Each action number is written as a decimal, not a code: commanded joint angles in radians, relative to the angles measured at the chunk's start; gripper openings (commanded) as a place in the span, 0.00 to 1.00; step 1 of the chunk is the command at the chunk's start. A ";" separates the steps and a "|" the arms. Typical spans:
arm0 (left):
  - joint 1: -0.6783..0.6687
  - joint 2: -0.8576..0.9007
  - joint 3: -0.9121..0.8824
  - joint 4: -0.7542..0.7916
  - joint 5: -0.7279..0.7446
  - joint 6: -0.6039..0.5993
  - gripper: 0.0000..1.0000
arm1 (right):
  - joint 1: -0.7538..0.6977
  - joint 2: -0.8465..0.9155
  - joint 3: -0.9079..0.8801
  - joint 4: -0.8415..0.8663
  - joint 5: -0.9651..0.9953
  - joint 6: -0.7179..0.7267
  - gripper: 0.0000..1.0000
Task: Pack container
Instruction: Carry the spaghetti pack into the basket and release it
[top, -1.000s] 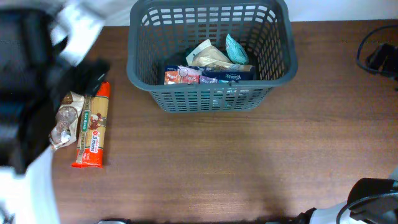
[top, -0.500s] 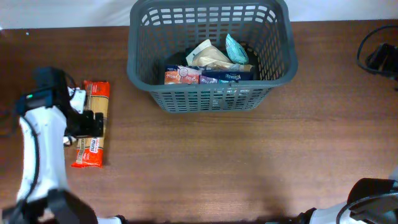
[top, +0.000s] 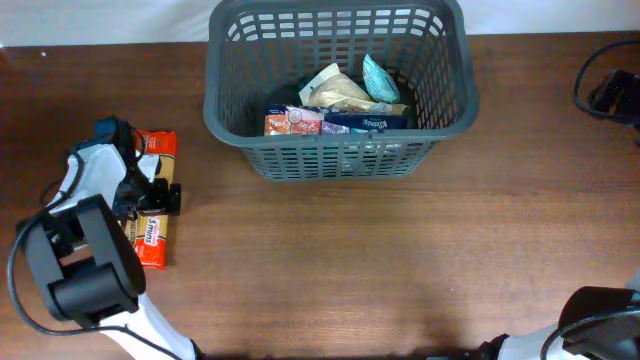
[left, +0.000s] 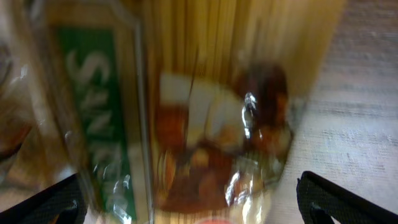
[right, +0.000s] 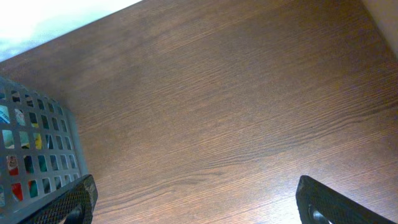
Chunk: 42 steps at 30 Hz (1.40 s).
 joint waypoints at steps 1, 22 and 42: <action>0.008 0.043 -0.002 0.018 0.037 0.028 0.94 | -0.003 -0.010 -0.005 0.002 -0.008 0.009 0.99; -0.055 0.051 1.050 -0.668 0.090 0.011 0.01 | -0.003 -0.010 -0.005 0.002 -0.008 0.009 0.99; -0.716 0.135 1.646 -0.535 0.208 0.704 0.02 | -0.003 -0.010 -0.005 0.002 -0.008 0.009 0.99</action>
